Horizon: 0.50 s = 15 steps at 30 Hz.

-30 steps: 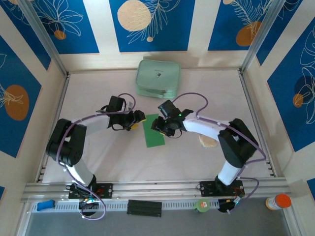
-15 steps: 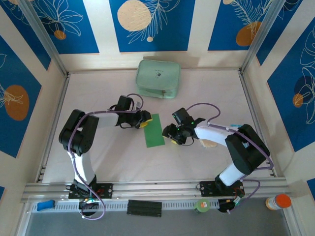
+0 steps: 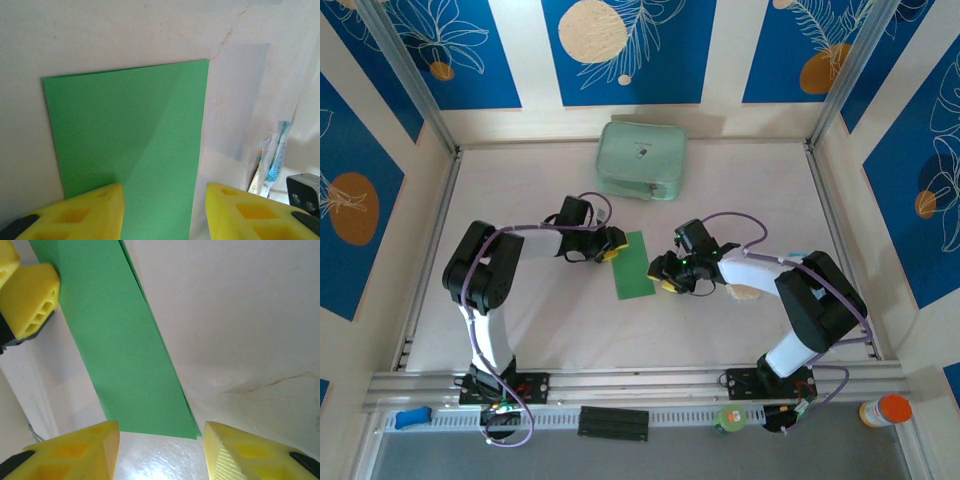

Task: Fold a paper plane with a square sheet of paper (pick it up from the middle)
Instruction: Fold the triangle a second time at the center of the table.

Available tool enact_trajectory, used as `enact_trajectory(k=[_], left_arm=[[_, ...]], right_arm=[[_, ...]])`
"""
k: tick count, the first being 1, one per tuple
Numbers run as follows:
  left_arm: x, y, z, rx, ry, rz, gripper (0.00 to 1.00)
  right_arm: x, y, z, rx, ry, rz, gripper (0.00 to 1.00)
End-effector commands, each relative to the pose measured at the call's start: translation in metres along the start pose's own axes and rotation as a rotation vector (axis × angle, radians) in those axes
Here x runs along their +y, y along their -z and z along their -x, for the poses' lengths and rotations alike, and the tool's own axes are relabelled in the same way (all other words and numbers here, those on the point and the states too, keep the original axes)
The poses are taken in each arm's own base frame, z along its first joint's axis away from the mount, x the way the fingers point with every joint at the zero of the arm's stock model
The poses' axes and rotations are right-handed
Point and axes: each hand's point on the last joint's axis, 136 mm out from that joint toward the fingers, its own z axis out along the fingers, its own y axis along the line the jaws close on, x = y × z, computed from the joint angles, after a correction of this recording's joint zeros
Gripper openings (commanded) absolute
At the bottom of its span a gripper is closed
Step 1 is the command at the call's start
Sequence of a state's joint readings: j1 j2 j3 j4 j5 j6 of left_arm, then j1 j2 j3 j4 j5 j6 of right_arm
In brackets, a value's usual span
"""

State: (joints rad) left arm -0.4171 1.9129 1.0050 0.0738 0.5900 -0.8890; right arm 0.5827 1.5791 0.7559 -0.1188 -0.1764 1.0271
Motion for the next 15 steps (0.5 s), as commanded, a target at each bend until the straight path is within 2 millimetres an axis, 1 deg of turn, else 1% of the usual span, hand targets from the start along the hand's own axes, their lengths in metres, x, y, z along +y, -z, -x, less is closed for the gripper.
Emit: enact_trajectory(k=[1, 10, 15], left_arm=[[0.047, -0.010, -0.020, 0.042, 0.059, 0.148, 0.47], [0.057, -0.009, -0.023, 0.043, 0.067, 0.188, 0.47], [0.061, -0.012, -0.025, 0.052, 0.078, 0.188, 0.47]], right_arm=[[-0.003, -0.006, -0.015, 0.069, 0.011, 0.003, 0.47], [-0.011, -0.010, -0.020, 0.107, 0.054, -0.070, 0.42], [-0.011, -0.012, -0.024, 0.132, 0.090, -0.068, 0.35]])
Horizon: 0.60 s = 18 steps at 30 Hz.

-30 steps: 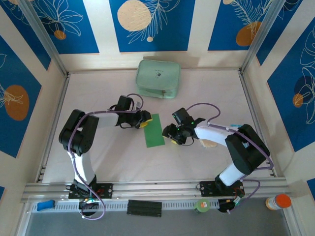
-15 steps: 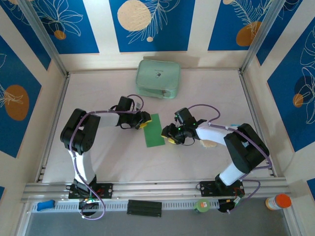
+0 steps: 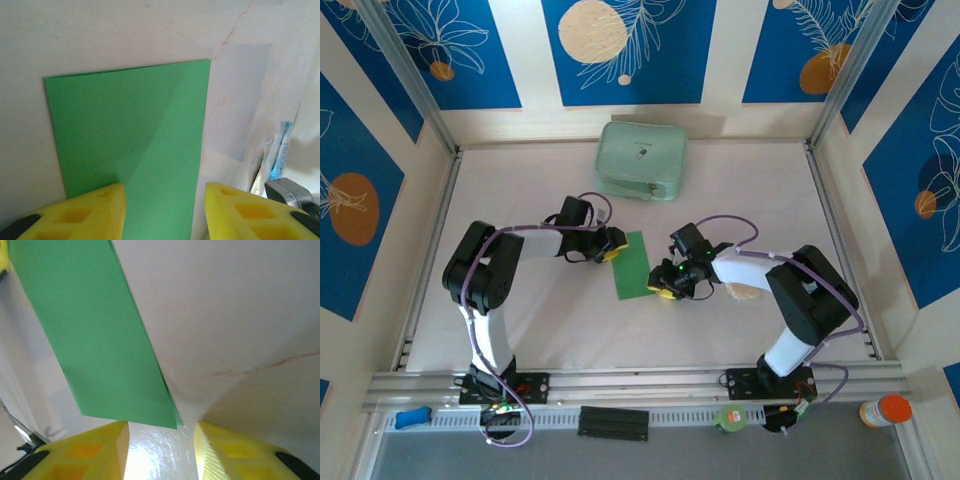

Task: Fold a paper plane with a square sheet of paper (pick it up from the middle)
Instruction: Fold the triangle a second time at the center of the table.

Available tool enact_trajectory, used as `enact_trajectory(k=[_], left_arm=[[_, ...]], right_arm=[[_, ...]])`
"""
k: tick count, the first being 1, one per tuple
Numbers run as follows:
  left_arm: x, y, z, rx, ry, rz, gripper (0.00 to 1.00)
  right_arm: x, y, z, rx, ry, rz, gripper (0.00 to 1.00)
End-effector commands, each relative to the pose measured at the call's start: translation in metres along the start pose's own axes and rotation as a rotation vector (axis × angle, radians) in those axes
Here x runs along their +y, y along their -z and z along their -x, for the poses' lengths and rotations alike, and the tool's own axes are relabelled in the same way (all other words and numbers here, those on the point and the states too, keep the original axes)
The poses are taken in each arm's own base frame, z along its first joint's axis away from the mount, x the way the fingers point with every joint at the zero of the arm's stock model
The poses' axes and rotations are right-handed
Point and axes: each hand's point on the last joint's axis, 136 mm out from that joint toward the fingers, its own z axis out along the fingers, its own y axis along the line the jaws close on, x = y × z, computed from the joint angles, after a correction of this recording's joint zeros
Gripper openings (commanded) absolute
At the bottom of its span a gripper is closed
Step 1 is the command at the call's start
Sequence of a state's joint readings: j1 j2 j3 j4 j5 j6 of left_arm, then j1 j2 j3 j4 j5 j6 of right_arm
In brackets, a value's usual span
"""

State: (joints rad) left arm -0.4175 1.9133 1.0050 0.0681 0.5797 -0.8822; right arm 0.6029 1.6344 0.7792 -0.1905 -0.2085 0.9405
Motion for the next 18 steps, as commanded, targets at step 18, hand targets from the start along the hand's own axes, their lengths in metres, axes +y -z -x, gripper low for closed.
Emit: enact_trajectory(k=[18], left_arm=[[0.0697, -0.0153, -0.0302, 0.065, 0.097, 0.196, 0.46]], right_arm=[[0.0013, -0.0115, -0.0042, 0.051, 0.055, -0.033, 0.26]])
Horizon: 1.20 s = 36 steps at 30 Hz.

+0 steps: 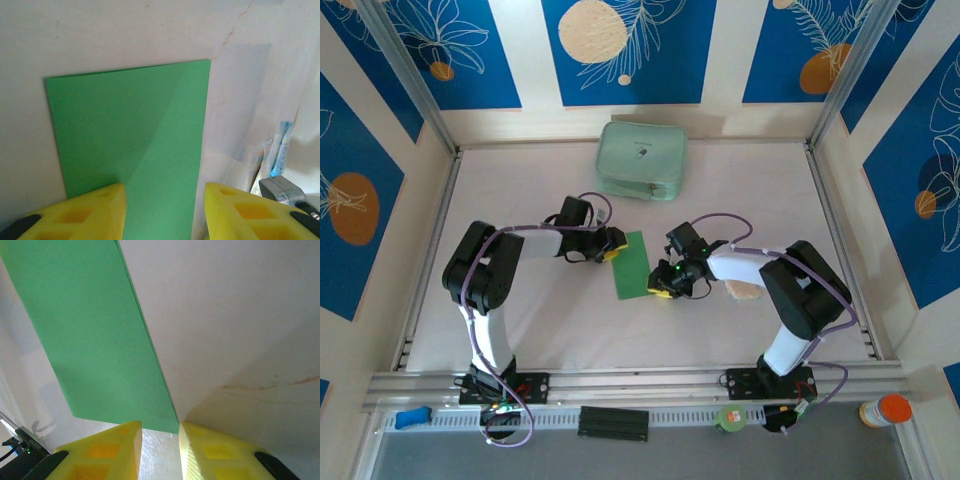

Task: Fold a paper plane with a square sheet of paper (pick it up from the middle)
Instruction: Fold the triangle a second time at the center of the table.

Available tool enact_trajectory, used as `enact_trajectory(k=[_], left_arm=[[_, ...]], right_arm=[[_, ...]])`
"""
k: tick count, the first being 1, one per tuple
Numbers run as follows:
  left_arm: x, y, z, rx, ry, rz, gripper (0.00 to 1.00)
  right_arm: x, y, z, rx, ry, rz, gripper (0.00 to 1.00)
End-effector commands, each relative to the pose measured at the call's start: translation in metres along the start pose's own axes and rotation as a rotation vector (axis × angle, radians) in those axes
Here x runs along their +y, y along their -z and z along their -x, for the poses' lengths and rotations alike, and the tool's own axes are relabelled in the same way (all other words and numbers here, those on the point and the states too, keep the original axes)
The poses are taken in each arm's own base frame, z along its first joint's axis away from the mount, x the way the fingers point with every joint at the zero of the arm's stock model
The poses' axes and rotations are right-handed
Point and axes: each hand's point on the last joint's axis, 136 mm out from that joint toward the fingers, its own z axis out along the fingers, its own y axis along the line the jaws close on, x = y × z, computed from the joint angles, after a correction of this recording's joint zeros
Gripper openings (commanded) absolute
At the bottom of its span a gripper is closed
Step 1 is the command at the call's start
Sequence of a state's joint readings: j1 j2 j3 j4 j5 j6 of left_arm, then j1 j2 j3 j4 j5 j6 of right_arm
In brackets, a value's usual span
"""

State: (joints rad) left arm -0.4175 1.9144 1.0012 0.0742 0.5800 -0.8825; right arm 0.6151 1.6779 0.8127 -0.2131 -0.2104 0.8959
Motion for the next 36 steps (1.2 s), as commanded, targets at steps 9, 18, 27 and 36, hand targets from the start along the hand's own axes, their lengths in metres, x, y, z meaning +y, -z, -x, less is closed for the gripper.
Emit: enact_trajectory(k=[9, 18, 27, 36], left_arm=[[0.070, -0.015, -0.030, 0.065, 0.099, 0.200, 0.46], [0.074, -0.015, -0.030, 0.063, 0.108, 0.208, 0.46], [0.081, -0.015, -0.032, 0.066, 0.131, 0.205, 0.46], [0.086, -0.018, -0.032, 0.070, 0.143, 0.206, 0.46]], right_arm=[[-0.006, 0.004, -0.001, -0.035, 0.029, -0.066, 0.27], [-0.007, 0.002, -0.006, -0.018, 0.030, -0.064, 0.28], [-0.005, 0.011, -0.005, -0.068, 0.042, -0.055, 0.28], [0.000, 0.002, -0.007, -0.038, 0.052, -0.042, 0.28]])
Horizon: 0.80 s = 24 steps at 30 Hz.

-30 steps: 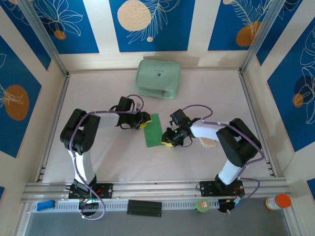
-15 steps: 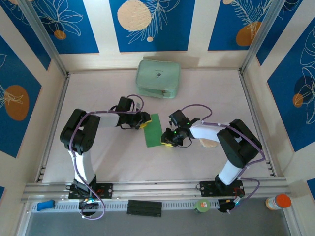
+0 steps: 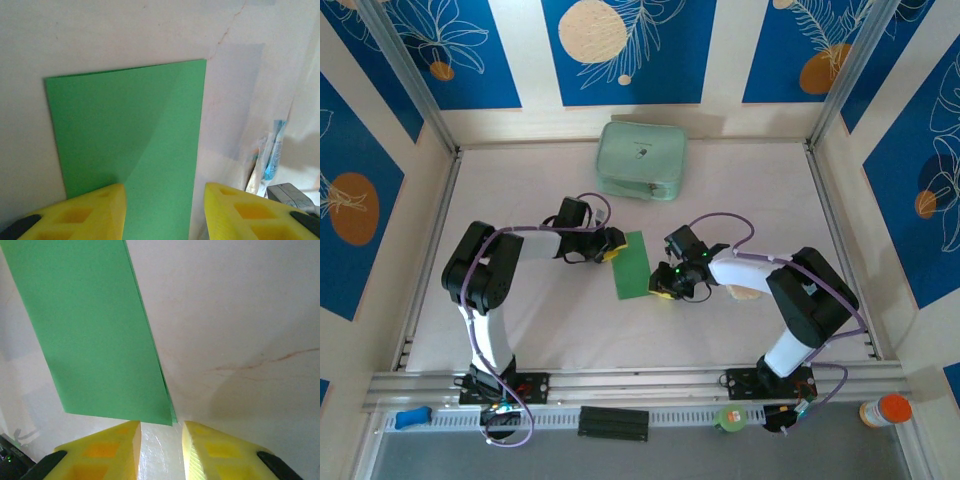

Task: Fold a paper plane with a square sheet of paper (pick it up from the middle)
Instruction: Fold the triangle a second time at the center of the table.

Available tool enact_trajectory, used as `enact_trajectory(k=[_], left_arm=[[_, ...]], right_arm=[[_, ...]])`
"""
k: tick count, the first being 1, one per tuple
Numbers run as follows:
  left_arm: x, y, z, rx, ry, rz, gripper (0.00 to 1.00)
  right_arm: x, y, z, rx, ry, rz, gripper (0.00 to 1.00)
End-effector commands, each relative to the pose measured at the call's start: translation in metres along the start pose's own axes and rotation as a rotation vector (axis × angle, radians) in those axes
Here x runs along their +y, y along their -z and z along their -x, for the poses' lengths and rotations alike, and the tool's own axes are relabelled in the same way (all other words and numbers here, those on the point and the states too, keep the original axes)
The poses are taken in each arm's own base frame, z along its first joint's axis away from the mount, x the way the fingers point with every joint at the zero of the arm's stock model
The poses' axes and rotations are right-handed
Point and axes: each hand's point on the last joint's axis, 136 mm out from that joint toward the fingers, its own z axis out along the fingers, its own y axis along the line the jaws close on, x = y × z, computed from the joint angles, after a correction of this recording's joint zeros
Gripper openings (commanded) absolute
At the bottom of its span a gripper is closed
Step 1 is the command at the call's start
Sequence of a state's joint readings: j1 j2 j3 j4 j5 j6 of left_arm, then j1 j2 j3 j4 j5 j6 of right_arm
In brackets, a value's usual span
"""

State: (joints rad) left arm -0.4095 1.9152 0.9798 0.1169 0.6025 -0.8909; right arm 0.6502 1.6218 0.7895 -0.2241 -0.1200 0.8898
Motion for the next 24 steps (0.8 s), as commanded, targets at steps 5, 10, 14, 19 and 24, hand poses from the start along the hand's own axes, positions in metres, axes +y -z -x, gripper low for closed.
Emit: enact_trajectory(k=[5, 10, 14, 19, 24], left_arm=[[0.087, -0.016, -0.033, 0.069, 0.142, 0.233, 0.46], [0.088, -0.017, -0.034, 0.072, 0.146, 0.233, 0.46], [0.090, -0.018, -0.035, 0.076, 0.147, 0.235, 0.46], [0.090, -0.018, -0.034, 0.074, 0.148, 0.234, 0.46], [0.091, -0.018, -0.035, 0.075, 0.149, 0.233, 0.46]], right_arm=[[0.005, -0.009, -0.006, 0.039, 0.017, 0.005, 0.27], [0.007, -0.010, -0.007, 0.041, 0.024, 0.023, 0.27], [0.012, -0.009, -0.005, 0.036, 0.031, 0.041, 0.26], [0.016, -0.009, -0.004, 0.039, 0.035, 0.054, 0.25], [0.016, -0.009, -0.003, 0.036, 0.035, 0.056, 0.24]])
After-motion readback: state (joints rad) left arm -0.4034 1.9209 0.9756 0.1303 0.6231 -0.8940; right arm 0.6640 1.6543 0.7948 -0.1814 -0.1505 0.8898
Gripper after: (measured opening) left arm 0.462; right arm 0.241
